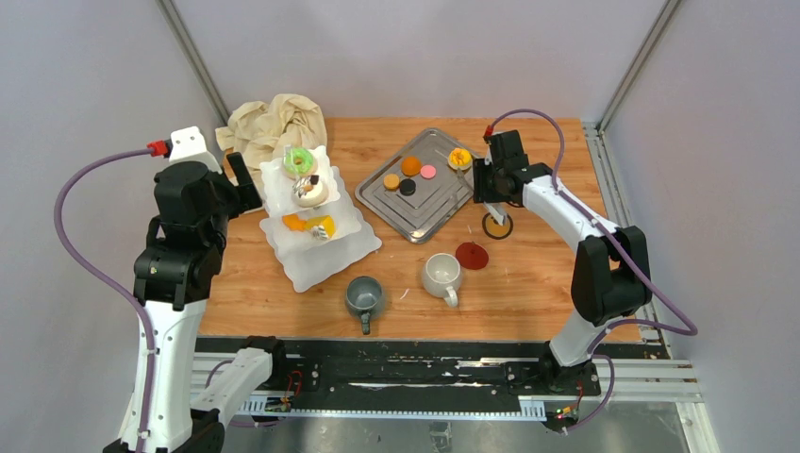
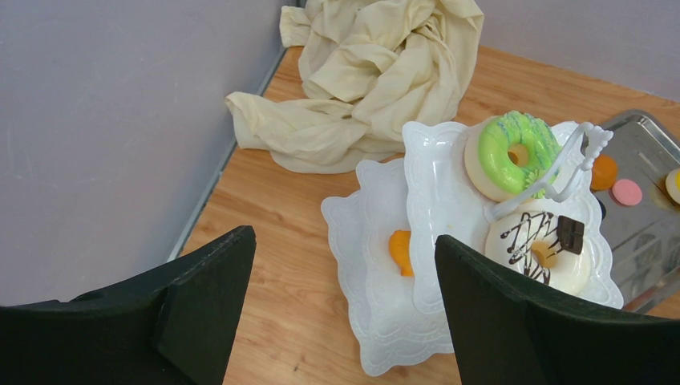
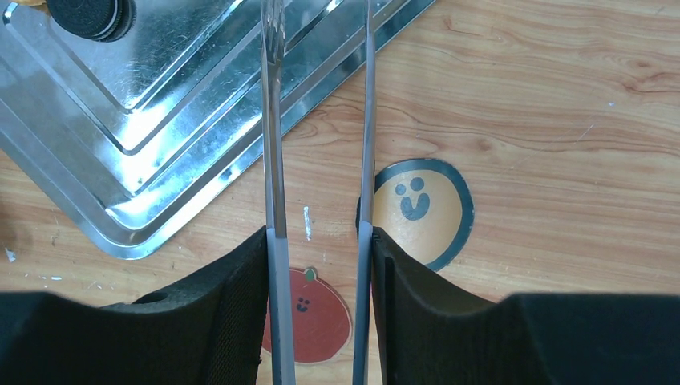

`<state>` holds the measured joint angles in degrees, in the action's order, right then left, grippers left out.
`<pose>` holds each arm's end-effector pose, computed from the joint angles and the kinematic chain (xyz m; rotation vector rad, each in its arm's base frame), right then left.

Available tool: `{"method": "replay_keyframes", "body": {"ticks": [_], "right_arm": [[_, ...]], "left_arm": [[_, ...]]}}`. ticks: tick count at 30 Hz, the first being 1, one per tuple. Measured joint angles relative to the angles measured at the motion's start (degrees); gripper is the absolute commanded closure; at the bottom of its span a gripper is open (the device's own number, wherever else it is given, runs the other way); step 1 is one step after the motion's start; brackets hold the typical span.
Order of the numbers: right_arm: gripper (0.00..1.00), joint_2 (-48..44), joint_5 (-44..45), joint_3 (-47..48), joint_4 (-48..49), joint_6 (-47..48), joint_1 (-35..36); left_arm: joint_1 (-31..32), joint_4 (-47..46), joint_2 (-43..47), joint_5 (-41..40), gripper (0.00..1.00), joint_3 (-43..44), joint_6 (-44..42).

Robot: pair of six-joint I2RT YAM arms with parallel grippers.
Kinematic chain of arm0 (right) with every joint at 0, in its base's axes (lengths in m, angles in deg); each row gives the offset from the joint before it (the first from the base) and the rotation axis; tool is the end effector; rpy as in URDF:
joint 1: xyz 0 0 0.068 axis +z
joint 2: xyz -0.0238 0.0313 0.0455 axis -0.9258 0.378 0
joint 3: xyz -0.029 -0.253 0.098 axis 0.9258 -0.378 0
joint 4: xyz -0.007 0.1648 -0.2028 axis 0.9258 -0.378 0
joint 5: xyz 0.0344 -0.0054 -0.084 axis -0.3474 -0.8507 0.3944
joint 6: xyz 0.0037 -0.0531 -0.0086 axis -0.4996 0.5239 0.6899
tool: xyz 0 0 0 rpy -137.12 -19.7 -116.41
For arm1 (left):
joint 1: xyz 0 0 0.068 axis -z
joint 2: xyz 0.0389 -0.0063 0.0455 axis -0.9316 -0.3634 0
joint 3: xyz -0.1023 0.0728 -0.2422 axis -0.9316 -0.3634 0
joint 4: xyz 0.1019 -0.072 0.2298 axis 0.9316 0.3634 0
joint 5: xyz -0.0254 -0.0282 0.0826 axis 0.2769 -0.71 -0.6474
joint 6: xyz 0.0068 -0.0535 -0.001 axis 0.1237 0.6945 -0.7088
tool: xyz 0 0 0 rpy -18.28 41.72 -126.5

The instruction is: Serve the afternoon tea

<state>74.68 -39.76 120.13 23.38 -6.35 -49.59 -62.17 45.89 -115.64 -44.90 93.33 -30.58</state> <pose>0.3591 0.1170 0.2637 -0.1217 2.3533 0.2234 0.1325 -0.0010 0.4521 -0.3661 1.8342 0.1604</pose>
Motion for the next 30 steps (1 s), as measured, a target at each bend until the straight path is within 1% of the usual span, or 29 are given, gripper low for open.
{"method": "replay_keyframes", "body": {"ticks": [9,20,25,30], "right_arm": [[0.54,1.95,-3.74,1.2,0.31,0.39,0.17],[0.52,9.75,-5.2,9.6,0.2,4.57,4.7],[0.5,14.03,-5.2,13.38,-0.04,6.27,4.83],[0.5,15.76,-5.2,14.05,-0.74,7.48,4.92]], "left_arm": [[0.0,0.0,-0.48,0.2,0.13,0.0,0.02],[0.0,0.0,-0.46,0.17,0.13,0.0,0.02],[0.0,0.0,-0.46,0.13,0.13,0.0,0.0],[0.0,0.0,-0.46,0.07,0.13,0.0,0.0]]}}
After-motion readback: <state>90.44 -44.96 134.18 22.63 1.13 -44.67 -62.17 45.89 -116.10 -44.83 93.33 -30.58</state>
